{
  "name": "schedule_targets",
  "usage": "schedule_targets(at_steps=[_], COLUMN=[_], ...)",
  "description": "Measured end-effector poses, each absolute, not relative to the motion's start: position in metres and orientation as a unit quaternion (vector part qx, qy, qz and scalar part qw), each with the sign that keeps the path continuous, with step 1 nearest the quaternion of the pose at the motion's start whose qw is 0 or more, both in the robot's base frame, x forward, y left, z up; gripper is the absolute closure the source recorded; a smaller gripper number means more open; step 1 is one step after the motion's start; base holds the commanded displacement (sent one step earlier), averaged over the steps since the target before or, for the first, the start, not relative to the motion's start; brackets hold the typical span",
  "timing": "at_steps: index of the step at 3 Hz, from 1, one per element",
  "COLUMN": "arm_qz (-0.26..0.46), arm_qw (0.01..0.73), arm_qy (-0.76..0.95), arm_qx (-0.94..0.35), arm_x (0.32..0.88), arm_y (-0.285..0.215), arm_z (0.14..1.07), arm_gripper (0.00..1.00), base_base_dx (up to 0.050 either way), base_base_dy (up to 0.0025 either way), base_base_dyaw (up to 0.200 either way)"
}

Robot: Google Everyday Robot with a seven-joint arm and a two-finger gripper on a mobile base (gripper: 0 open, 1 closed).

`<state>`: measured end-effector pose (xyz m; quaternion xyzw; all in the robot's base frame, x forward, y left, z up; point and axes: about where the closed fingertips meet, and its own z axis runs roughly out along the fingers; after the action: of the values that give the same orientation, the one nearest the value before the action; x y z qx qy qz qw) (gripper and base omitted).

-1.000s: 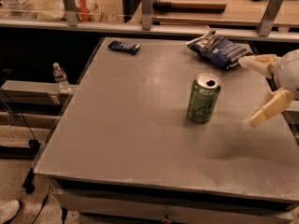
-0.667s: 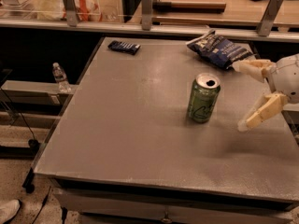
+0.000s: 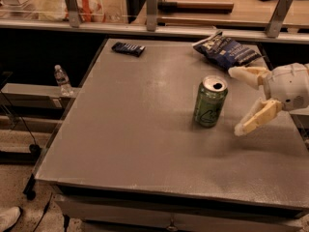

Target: Move green can near rxbar blueberry

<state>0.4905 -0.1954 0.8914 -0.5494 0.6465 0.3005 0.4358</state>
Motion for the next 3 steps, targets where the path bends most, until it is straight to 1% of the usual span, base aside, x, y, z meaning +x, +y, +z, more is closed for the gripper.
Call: schedule_targets(at_steps=[3], arm_qz=[0.367], arm_qw=[0.459], arm_qy=[0.601], arm_qx=[-0.541], arm_x=[0.494], arm_y=[-0.164], arm_z=[0.891], arm_gripper=[0.00], base_base_dx=[0.000], base_base_dy=[0.00000], base_base_dyaw=[0.000])
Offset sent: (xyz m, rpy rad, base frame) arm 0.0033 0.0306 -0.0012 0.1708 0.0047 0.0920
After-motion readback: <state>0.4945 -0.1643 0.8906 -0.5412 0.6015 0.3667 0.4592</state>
